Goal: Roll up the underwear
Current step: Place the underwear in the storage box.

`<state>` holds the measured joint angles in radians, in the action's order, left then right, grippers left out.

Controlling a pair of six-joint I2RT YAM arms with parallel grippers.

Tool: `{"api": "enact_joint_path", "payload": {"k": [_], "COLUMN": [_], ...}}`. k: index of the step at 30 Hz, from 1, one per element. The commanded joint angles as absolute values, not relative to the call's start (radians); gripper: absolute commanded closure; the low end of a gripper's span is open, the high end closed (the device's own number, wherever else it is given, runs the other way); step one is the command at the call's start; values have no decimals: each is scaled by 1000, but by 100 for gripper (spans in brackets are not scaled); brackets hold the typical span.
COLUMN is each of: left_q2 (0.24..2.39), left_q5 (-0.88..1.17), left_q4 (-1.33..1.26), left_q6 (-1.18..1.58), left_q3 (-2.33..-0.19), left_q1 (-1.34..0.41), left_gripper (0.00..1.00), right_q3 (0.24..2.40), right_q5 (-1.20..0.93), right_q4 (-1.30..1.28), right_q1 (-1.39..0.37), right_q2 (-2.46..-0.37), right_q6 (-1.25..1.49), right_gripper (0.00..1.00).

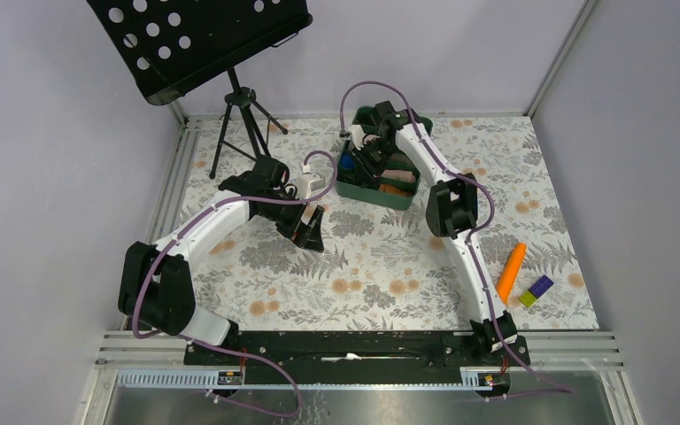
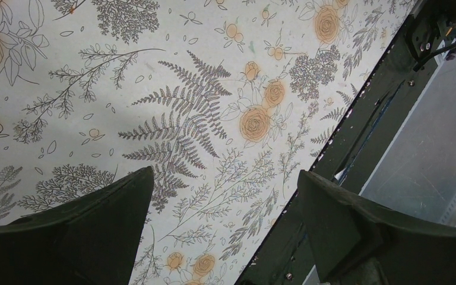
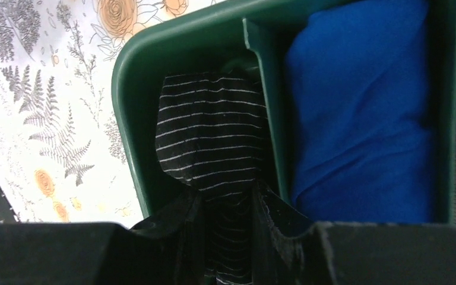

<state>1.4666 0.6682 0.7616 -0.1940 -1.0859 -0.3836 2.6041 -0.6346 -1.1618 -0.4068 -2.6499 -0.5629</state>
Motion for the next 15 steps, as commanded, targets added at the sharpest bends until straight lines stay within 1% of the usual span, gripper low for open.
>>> {"api": "enact_joint_path", "payload": {"k": [1, 5, 8, 10, 11, 13, 15], "left_q2": [1440, 1459, 1466, 1470, 1470, 1465, 1463], "left_q5": [697, 703, 702, 707, 708, 705, 702], "left_q4": [740, 738, 738, 739, 738, 738, 738], "left_q6": [-198, -192, -192, -190, -190, -190, -192], "left_q3": [-1071, -1090, -1101, -1103, -1103, -1101, -1097], "left_q1": [-377, -377, -377, -377, -377, -377, -377], "left_gripper": [1, 1, 1, 1, 1, 1, 1], "right_q3": [2583, 2579, 2576, 2630, 2667, 2696, 2630], "right_q5": [-613, -539, -518, -499, -508, -521, -512], "right_q4": [-1199, -1181, -1161, -1144, -1126, -1075, -986], "right_q1": [-398, -410, -420, -424, -426, -433, -449], "right_q2": [-2685, -2729, -2740, -2750, -2747, -2713, -2650], "right_q6": [-569, -562, -574, -548, -525, -484, -466], "right_gripper": [95, 95, 92, 91, 89, 80, 65]}}
